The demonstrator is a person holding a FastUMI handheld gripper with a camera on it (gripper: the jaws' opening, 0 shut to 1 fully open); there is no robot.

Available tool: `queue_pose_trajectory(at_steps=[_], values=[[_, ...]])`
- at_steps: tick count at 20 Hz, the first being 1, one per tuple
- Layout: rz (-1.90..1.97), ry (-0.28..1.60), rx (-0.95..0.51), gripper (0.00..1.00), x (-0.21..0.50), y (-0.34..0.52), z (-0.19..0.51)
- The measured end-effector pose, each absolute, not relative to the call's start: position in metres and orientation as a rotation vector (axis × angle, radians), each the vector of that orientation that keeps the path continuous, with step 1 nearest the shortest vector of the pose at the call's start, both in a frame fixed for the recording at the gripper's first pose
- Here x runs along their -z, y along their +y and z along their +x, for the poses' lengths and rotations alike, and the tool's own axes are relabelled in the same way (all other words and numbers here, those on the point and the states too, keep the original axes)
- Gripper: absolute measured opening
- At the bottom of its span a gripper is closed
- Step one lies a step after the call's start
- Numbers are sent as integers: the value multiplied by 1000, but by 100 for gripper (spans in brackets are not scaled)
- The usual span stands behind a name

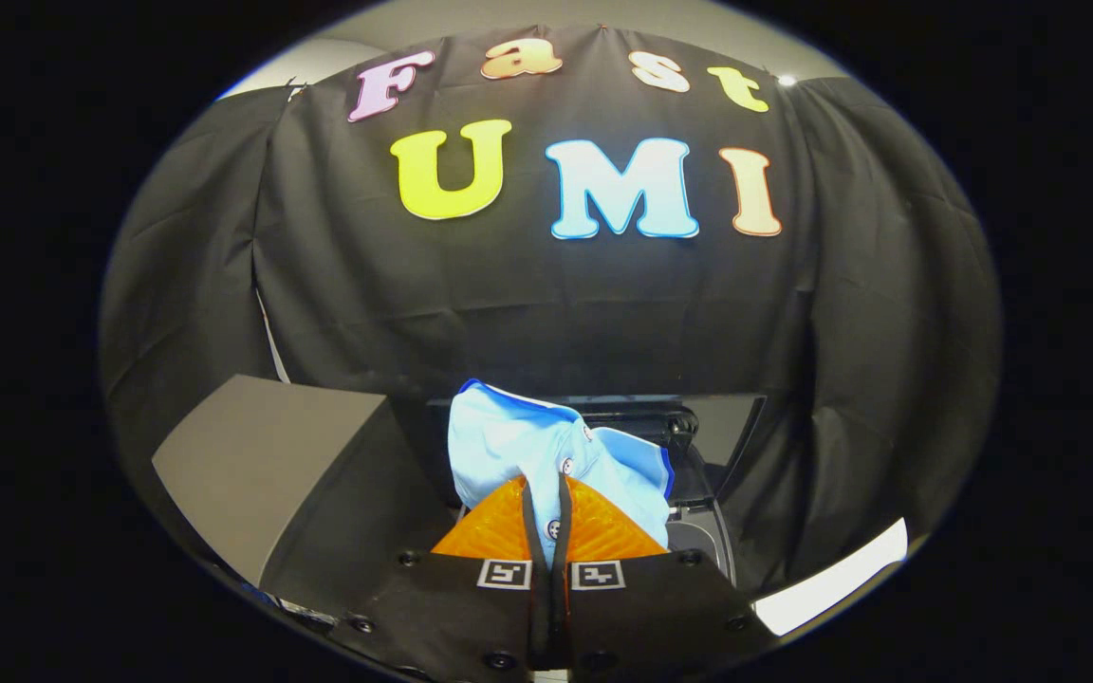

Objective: Put the clothes into the washing machine and then close the washing machine lid.

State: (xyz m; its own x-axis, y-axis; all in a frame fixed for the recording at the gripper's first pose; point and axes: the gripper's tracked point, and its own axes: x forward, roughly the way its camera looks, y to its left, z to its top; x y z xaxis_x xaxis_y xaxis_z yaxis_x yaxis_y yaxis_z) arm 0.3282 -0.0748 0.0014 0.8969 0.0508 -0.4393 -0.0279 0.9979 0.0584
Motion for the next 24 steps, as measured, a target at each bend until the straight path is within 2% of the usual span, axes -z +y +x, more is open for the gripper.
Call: queue_pose_trajectory(at_steps=[12,18,24], values=[[36,584,-26,2,90,-83,342],[81,714,-6,2,154,-86,340],[135,830,21,6,204,-86,329]])
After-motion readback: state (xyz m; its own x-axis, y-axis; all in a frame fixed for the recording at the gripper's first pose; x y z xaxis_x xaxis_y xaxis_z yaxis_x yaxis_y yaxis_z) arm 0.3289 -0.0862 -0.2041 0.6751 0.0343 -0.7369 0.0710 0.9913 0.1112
